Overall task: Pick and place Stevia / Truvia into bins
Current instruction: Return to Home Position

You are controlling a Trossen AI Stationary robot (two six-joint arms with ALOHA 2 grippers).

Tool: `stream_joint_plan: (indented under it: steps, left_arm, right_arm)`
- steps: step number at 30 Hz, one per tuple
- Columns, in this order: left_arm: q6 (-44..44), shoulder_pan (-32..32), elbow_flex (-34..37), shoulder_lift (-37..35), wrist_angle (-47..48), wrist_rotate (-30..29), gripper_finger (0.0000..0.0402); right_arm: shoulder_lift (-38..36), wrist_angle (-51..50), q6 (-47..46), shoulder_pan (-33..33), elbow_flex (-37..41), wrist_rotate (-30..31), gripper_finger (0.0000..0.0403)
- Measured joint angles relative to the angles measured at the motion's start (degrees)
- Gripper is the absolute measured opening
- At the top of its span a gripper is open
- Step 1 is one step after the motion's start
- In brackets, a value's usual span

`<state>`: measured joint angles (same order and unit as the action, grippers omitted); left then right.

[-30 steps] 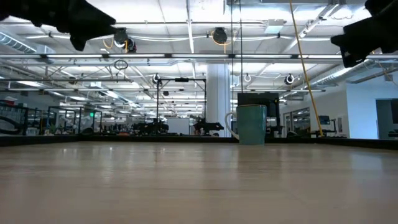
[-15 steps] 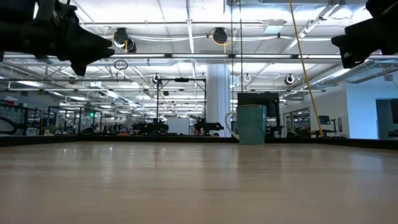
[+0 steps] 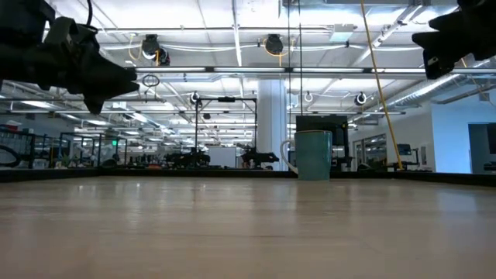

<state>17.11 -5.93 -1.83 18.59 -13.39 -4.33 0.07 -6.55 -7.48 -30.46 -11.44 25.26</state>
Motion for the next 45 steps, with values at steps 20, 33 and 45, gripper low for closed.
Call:
stream_joint_plan:
  steps: [20,33,45]
  left_arm:
    - [-0.29,0.01,-0.35,-16.89,16.43,3.36,0.0131]
    - [-3.53,2.67,-0.52,-15.24,16.30,-0.94,0.0131]
    - [-9.33,2.64,-0.52,-15.24,16.42,-1.76,0.0131]
  right_arm:
    - [0.00,0.11,-0.34,-0.04,0.00,-2.37,0.0132]
    - [0.68,5.66,3.58,0.07,0.27,-4.35,0.0132]
    - [3.21,20.71,1.00,0.13,10.27,-4.13,0.0132]
